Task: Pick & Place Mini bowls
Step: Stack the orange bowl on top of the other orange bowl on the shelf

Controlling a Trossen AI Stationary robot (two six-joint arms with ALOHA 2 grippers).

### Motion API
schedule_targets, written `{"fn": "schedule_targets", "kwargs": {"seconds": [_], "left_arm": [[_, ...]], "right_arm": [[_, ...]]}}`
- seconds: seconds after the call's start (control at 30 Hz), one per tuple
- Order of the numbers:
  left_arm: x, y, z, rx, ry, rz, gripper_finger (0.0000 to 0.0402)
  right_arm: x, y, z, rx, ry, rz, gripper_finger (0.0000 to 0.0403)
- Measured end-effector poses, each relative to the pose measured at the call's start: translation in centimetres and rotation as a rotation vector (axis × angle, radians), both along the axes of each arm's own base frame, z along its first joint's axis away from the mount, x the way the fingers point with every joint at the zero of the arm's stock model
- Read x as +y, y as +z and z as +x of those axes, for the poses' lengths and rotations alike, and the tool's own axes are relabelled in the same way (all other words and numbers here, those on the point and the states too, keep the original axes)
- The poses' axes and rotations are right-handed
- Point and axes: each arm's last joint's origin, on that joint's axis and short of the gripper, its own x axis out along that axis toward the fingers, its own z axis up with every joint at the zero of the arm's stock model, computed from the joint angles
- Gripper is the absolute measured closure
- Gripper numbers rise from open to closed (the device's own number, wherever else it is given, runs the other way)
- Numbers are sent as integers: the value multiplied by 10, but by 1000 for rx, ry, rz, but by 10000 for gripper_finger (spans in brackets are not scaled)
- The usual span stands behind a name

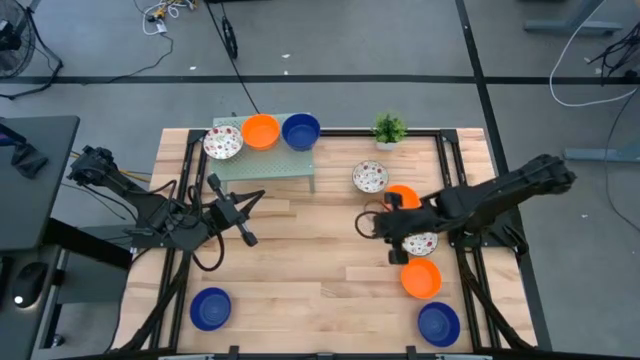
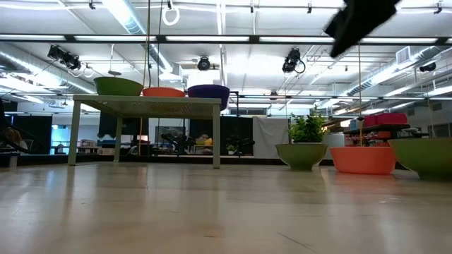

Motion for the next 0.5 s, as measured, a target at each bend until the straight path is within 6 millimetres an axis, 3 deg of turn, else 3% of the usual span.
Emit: {"fn": "schedule_targets", "kwargs": {"seconds": [0.3,0.5], "left_arm": [[0,0,0,-1,0,-1,385],[0,0,0,-1,0,-1,385]], "right_arm": [[-33,-68,-18,175,-365,12,242],[-62,-93,-21,164,-504,32,213]]}}
